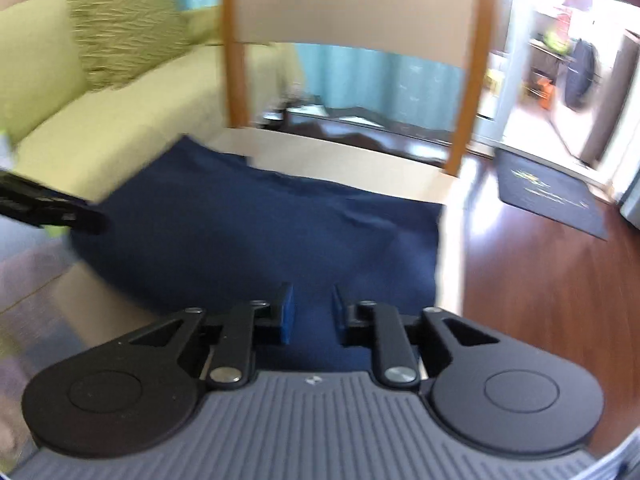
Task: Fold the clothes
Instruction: 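Lower the folded top onto the white chair seat with both grippers, then open both grippers and release the folded top on the seat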
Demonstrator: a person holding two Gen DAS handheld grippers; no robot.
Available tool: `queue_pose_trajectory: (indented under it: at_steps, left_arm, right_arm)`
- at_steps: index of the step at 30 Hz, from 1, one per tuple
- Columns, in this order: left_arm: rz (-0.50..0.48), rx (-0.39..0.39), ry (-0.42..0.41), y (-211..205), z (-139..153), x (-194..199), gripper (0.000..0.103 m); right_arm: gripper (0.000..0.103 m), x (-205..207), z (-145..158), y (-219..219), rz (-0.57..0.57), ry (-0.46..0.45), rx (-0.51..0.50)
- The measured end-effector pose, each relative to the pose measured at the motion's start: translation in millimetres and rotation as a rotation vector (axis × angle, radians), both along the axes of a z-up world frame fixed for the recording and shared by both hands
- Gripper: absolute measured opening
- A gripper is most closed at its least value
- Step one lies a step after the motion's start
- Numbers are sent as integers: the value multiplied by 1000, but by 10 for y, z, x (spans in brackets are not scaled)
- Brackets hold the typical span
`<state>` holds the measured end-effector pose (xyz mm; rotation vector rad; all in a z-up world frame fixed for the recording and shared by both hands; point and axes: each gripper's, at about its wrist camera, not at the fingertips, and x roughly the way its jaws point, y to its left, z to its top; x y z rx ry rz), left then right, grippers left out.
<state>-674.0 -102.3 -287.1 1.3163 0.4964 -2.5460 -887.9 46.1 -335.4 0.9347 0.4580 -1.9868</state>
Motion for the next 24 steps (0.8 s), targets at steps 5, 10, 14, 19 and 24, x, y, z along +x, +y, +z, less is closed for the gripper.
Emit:
queue_pose_trajectory:
  at_steps: [5,10,14,19,24]
  left_arm:
    - [-34,-43,-2,56,51,-4,59]
    - [-25,-49,29,15,238,26,59]
    - [-32,-82,-38,76,26,-8,62]
    - [3,-79,-36,4,65,-78,66]
    - [-24,-105,31,55,335,-92,64]
  right_arm:
    - [13,-74,-281,92,-57,-18,101]
    - [13,-89,-7,121,-43,-4,46]
    - [13,-41,-11,-71,27,-17,-5]
    - [13,-57,-218,-213,39,-23,33]
    - [14,-107,59,-165,41,-8,-29]
